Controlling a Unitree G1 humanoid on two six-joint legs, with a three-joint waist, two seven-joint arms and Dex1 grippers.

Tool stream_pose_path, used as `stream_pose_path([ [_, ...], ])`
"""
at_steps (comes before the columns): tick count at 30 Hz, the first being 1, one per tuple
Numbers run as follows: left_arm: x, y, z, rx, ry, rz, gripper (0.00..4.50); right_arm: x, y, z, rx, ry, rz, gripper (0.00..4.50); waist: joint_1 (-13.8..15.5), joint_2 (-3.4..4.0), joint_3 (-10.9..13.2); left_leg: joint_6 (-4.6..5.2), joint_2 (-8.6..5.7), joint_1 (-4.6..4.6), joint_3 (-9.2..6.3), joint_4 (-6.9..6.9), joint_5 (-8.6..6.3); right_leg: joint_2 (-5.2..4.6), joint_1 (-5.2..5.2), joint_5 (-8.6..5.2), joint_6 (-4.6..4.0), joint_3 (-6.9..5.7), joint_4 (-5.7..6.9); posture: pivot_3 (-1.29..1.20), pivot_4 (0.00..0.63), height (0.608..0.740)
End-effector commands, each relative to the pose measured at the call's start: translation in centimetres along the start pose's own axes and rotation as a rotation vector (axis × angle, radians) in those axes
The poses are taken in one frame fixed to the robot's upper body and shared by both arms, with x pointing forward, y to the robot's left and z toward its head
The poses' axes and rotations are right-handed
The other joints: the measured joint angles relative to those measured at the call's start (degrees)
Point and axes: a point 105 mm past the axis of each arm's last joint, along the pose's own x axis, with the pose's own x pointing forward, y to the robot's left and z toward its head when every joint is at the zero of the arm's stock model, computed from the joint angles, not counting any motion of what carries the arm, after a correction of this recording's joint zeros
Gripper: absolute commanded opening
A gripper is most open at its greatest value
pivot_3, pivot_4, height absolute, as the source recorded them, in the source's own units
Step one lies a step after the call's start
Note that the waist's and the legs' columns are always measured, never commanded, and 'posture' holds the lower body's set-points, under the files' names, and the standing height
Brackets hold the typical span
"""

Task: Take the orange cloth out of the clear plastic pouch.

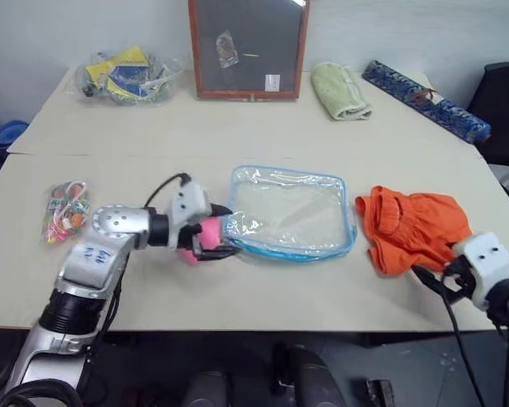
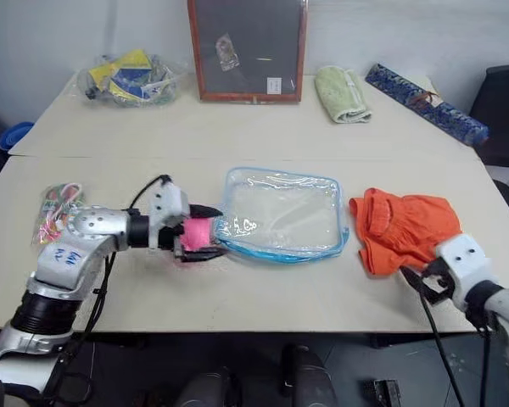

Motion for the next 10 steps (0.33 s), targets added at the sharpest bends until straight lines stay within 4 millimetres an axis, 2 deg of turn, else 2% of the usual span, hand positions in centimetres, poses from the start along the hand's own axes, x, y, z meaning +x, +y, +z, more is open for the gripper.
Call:
stream_pose_path([
  [1,-4.5,0.8,1.5,-0.004,-0.051,0.003,4.5,-4.0,-0.8,2.1,0.088,-0.043,0.051,4.47,-0.1,0.0,0.0,0.0,0.01,0.0,0.0,-0.03,0.0,0.01,0.0,0.0,-0.01,0.0,0.0,0.0,0.15,0.74],
  [5,-9.1,0.8,0.1,-0.014,0.049,-0.015,4.5,-8.0,-1.4,1.3,0.231,-0.019,0.069,4.47,-0.2,0.0,0.0,0.02,-0.01,0.11,0.07,-0.31,-0.01,0.04,0.07,-0.02,-0.02,0.06,-0.12,0.0,0.15,0.74],
  [8,-11.1,1.4,0.0,-0.016,0.07,0.006,4.5,-9.3,-2.3,0.8,0.293,-0.021,0.017,4.47,-0.1,0.0,0.0,0.02,-0.01,0.09,0.08,-0.35,-0.01,0.06,0.04,-0.04,-0.03,0.05,-0.15,0.0,0.15,0.74],
  [10,-11.5,2.2,0.1,0.005,0.068,0.04,4.5,-9.5,-2.4,0.7,0.302,-0.016,0.013,4.47,-0.1,0.0,0.0,0.05,-0.04,0.09,0.1,-0.35,-0.03,0.03,0.05,-0.03,-0.02,0.08,-0.17,0.0,0.15,0.74],
])
